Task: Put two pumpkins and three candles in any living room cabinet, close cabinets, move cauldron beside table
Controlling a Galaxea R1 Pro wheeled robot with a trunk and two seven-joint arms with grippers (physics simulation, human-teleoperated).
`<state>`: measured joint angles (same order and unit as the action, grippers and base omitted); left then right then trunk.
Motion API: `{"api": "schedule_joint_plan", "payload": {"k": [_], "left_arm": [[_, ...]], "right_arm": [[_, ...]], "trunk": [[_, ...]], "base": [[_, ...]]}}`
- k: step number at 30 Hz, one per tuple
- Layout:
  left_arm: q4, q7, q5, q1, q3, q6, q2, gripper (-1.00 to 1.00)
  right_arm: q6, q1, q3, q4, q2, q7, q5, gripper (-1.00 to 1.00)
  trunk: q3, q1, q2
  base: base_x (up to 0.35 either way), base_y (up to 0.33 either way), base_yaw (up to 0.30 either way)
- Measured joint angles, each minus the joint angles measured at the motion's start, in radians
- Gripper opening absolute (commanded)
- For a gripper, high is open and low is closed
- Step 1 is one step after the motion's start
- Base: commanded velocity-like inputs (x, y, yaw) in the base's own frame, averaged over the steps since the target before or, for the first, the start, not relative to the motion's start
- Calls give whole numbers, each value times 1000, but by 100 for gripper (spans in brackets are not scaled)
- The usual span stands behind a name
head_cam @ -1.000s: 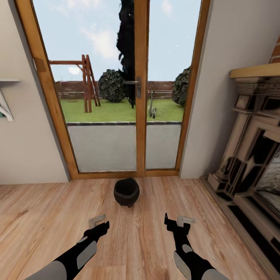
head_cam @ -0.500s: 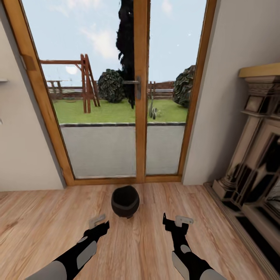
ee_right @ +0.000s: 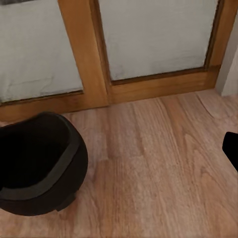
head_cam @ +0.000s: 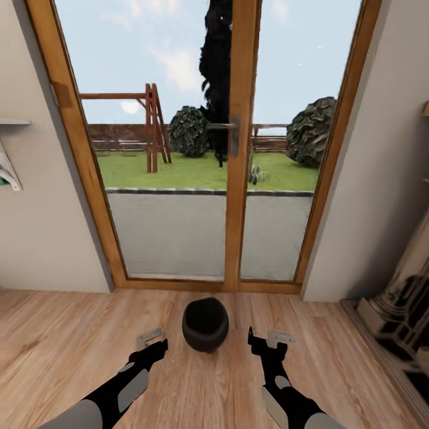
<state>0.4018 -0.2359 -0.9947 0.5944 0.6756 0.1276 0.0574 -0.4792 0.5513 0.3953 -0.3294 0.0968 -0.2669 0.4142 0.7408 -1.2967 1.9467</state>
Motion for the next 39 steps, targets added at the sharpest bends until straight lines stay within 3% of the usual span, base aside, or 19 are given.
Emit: {"api": "schedule_joint_plan", "payload": {"k": [4, 20, 26, 39], "left_arm": [[0, 0, 0, 0, 0, 1, 0, 100], [-2, 2, 0, 0, 2, 0, -2, 100], [-2, 2, 0, 0, 3, 0, -6, 100], [-23, 6, 0, 0, 3, 0, -22, 100]], "right_arm": [[-1, 0, 2, 16, 0, 0, 0, 100], [0, 0, 3, 17, 0, 3, -2, 100], [1, 0, 3, 19, 0, 3, -44, 100], [3, 0, 3, 19, 2, 3, -50, 100]], "trunk": [[0, 0, 0], [0, 0, 0], [0, 0, 0], [0, 0, 0]], "base": [[329, 0, 268], [331, 0, 7], [331, 0, 0], [326, 0, 0]]}}
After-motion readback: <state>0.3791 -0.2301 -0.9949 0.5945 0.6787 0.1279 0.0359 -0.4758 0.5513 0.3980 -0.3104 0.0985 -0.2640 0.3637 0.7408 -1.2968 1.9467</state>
